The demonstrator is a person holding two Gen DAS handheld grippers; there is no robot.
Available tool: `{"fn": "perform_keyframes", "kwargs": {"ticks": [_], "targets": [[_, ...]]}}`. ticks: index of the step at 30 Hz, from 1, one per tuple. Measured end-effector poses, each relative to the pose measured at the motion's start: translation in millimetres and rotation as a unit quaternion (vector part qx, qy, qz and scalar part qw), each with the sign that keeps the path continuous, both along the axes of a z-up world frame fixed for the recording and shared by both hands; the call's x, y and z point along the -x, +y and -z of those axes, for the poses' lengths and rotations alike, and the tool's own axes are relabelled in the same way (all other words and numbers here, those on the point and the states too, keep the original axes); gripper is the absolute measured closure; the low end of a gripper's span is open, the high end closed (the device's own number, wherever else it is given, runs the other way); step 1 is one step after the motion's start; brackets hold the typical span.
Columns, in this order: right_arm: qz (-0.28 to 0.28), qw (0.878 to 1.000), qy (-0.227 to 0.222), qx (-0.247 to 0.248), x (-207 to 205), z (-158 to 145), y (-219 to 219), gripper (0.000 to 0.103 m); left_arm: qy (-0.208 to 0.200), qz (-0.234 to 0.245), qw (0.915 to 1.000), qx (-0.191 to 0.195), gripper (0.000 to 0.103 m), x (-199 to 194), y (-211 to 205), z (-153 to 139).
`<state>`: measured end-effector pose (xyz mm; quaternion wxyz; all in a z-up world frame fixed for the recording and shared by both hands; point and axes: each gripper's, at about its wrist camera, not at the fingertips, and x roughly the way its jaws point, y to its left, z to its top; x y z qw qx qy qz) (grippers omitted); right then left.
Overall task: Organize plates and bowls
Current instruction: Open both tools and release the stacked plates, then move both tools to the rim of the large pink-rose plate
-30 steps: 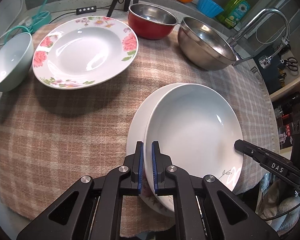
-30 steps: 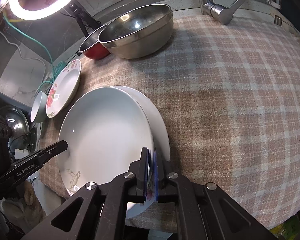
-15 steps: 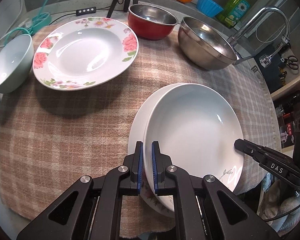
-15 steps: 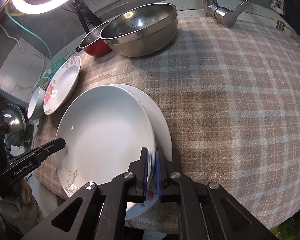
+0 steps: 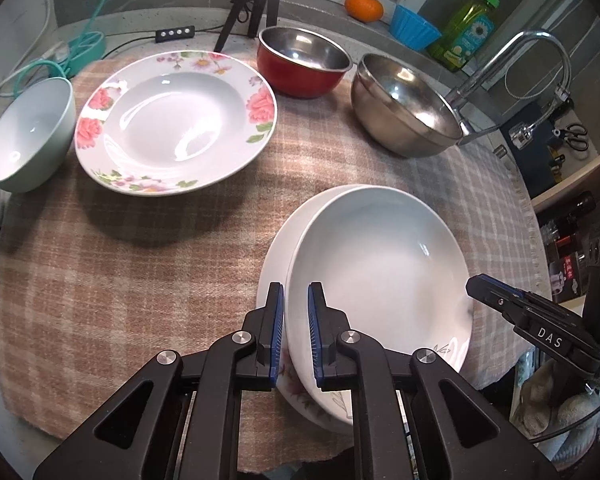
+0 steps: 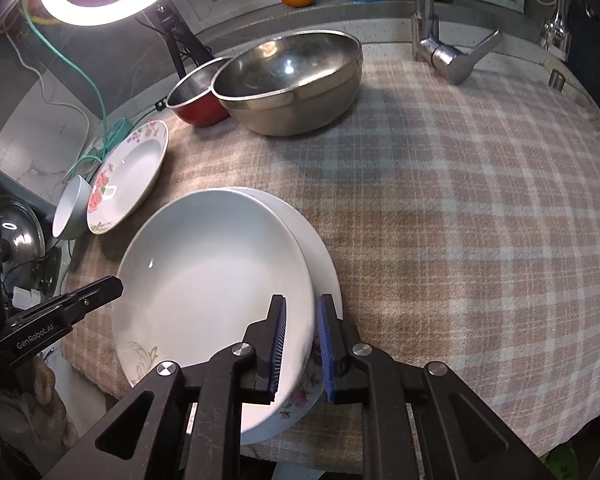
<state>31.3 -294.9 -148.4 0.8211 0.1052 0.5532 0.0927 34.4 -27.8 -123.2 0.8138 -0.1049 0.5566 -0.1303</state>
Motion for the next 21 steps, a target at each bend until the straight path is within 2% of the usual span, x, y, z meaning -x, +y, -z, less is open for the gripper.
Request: {"fn": "perform_keyframes", "kwargs": {"ticks": [7, 17, 19, 21], "targets": [[-0.005, 1.0, -0.024, -0.011, -5, -20, 11, 0.088, -0.019, -0.007, 0.9998, 0.002, 0.092, 1, 16, -13], [-0.035, 0.998, -0.037, -0.04, -25, -35, 49, 0.088, -0.016, -0.068, 0.9975, 0.013, 0.092, -6, 71, -18], [-0.041, 0.997, -0.038, -0.048, -32, -37, 57, 0.087, -0.017, -0.069, 0.9974, 0.009, 0.092, -11, 79, -21], [-0.048, 0.997, -0.041, -0.051, -35, -39, 65, 0.082, -0.022, -0.069, 0.9974, 0.006, 0.092, -15, 86, -26]]}}
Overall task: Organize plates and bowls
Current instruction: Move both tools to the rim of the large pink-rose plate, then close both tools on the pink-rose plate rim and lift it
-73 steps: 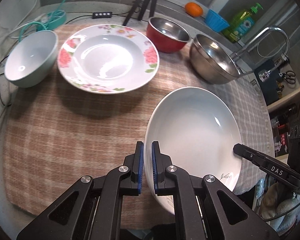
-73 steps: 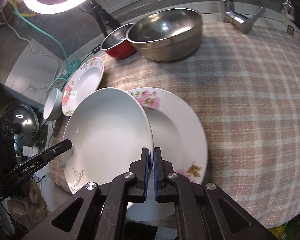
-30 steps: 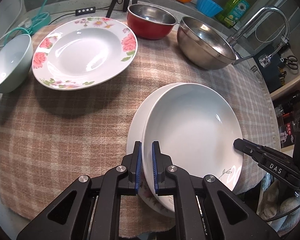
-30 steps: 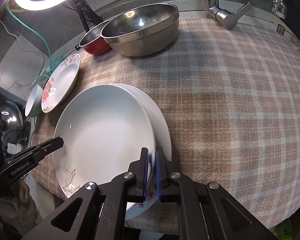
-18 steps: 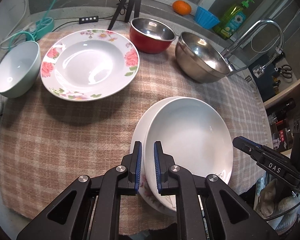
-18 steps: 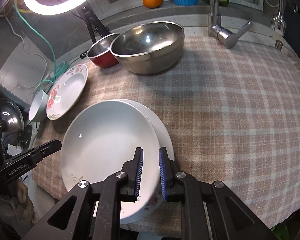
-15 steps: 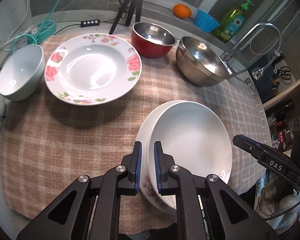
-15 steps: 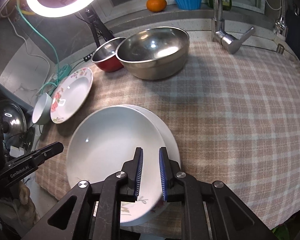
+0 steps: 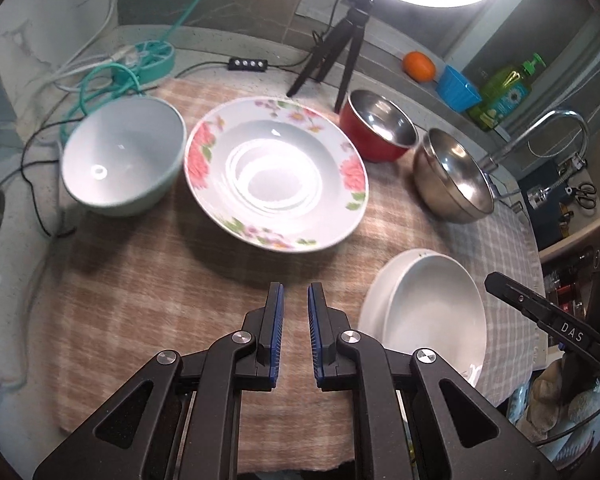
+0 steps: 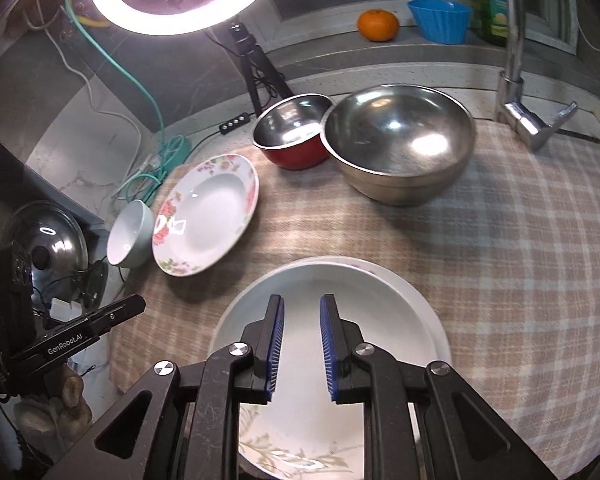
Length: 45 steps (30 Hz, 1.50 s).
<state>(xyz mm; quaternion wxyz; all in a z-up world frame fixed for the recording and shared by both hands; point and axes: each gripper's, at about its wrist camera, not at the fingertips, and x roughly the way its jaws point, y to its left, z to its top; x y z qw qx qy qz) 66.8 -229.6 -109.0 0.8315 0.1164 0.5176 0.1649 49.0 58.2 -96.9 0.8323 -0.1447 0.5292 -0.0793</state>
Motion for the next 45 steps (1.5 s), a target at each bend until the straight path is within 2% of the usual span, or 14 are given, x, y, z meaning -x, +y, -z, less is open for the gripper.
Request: {"fn": "perform_keyframes", "kwargs": {"ticks": [5, 12, 14, 19, 26, 35, 45], "targets": [[-0.011, 1.0, -0.002, -0.011, -14, 0, 24, 0.08, -0.009, 0.019, 0.9998, -0.006, 0.092, -25, 16, -15], [-0.012, 0.999, 0.018, -0.035, -32, 10, 50, 0.08, -0.011, 0.065, 0.9965, -0.052, 0.092, -77, 26, -22], [-0.007, 0.999, 0.028, -0.044, -39, 15, 56, 0.08, -0.004, 0.079, 0.9953, -0.057, 0.092, -91, 27, -19], [0.005, 0.997, 0.054, -0.053, -57, 32, 67, 0.08, 0.038, 0.096, 0.994, -0.037, 0.092, -131, 37, -3], [0.016, 0.995, 0.088, -0.05, -74, 52, 76, 0.08, 0.078, 0.106, 0.9903, -0.045, 0.092, -174, 47, 18], [0.024, 0.992, 0.117, -0.048, -88, 66, 83, 0.08, 0.106, 0.121, 0.9854, -0.055, 0.092, -203, 42, 35], [0.018, 0.99, 0.13, -0.043, -99, 74, 91, 0.08, 0.123, 0.137, 0.9804, -0.07, 0.092, -214, 39, 49]]}}
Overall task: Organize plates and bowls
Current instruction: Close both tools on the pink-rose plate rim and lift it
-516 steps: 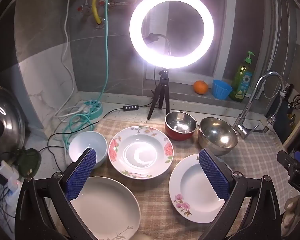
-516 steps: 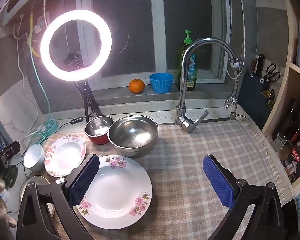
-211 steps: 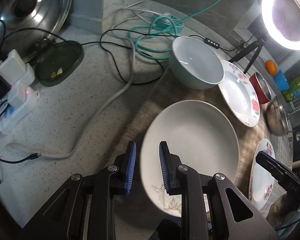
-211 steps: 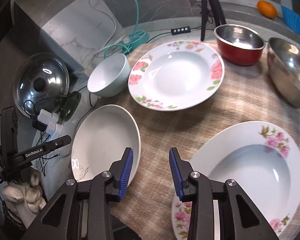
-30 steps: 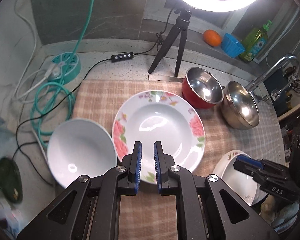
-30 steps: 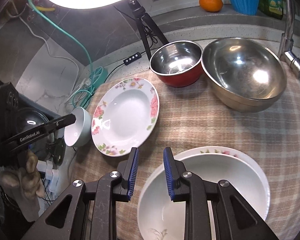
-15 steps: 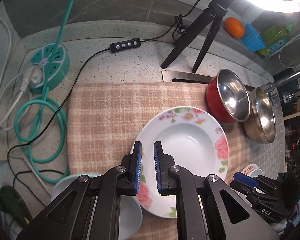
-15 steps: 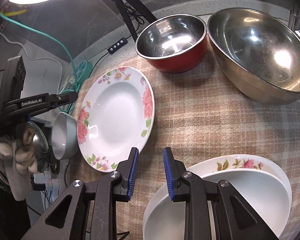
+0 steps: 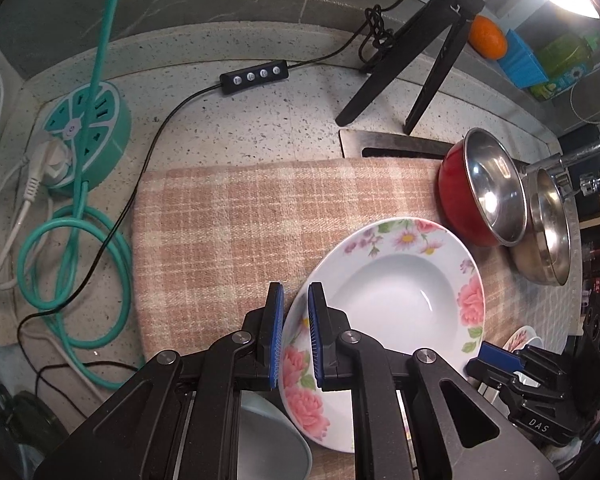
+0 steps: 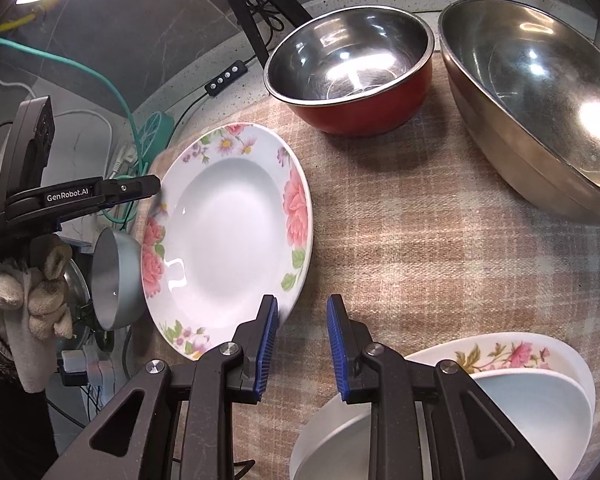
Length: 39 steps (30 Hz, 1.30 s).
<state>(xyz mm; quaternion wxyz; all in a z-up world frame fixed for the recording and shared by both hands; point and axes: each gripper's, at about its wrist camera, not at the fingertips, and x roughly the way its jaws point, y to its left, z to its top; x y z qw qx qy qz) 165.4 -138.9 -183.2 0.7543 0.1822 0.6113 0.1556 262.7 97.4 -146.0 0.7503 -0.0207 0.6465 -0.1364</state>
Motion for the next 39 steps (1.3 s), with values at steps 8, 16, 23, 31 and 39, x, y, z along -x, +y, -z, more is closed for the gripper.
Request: {"fn": "perform_keyframes", "kwargs": {"ticks": [8, 16, 23, 31, 39], "targets": [[-0.009, 1.0, 0.0, 0.003, -10, 3, 11, 0.081, 0.002, 0.012, 0.9999, -0.003, 0.092, -5, -7, 8], [-0.015, 1.0, 0.006, -0.006, -13, 6, 23, 0.089, 0.01, 0.015, 0.9998, 0.003, 0.09, -8, -6, 12], [-0.002, 1.0, 0.011, -0.019, -14, 4, 14, 0.091, 0.009, 0.02, 0.9997, -0.004, 0.09, -7, -9, 12], [0.013, 1.0, 0.012, -0.016, -16, 4, 6, 0.092, 0.017, 0.002, 0.9997, 0.016, 0.09, -2, -5, 13], [0.031, 0.999, 0.017, -0.029, -16, 3, -9, 0.094, 0.02, -0.006, 0.9996, 0.021, 0.09, 3, -4, 11]]}}
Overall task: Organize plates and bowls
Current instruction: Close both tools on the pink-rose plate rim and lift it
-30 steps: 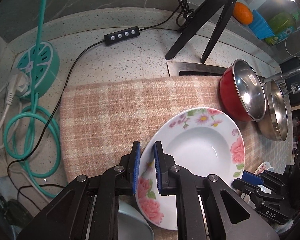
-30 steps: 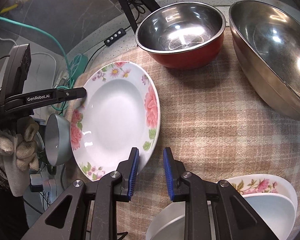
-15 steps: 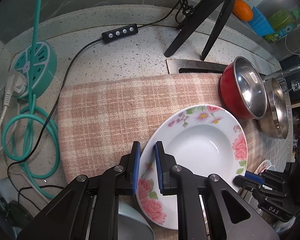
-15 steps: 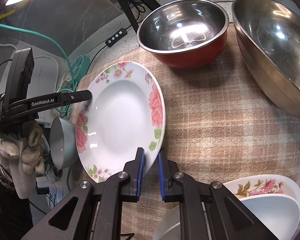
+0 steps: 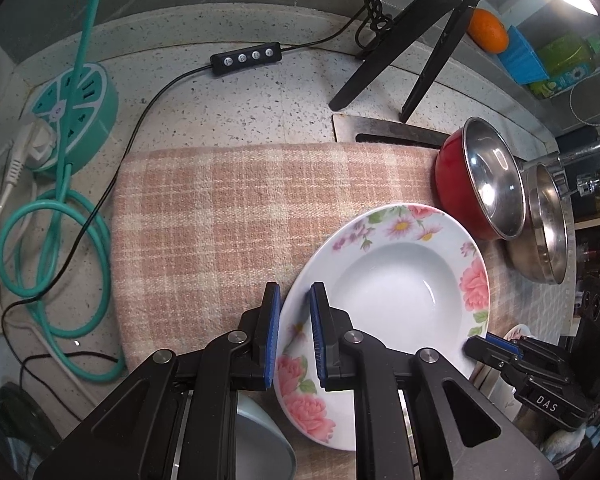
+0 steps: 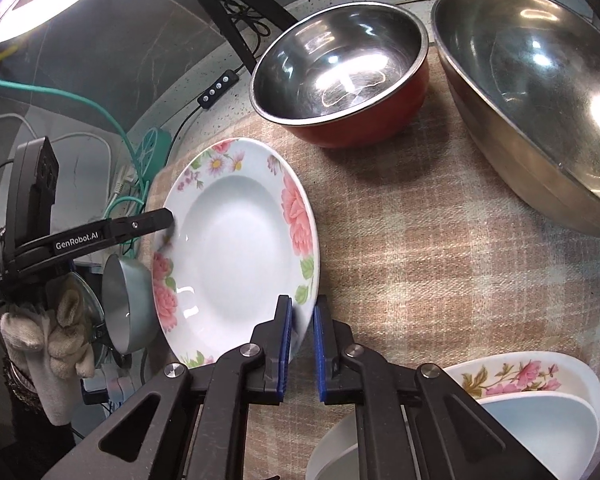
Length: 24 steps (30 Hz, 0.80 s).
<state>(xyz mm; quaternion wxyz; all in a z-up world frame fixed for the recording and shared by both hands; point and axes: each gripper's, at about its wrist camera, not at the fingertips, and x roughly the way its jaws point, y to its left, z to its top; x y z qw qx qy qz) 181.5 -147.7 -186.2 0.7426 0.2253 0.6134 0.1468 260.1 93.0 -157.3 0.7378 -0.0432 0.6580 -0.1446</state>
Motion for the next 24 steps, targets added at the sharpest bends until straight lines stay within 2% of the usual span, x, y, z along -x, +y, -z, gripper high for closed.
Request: {"fn": "perform_keyframes", "kwargs": {"ticks": [16, 24], "targets": [[0.021, 1.0, -0.002, -0.018, 7, -16, -29, 0.096, -0.005, -0.005, 1.0, 0.005, 0.09, 13, -4, -14], [0.029, 0.999, -0.013, -0.031, 17, -31, -38, 0.097, -0.012, -0.004, 0.9998, 0.016, 0.09, 19, -8, -30]]}}
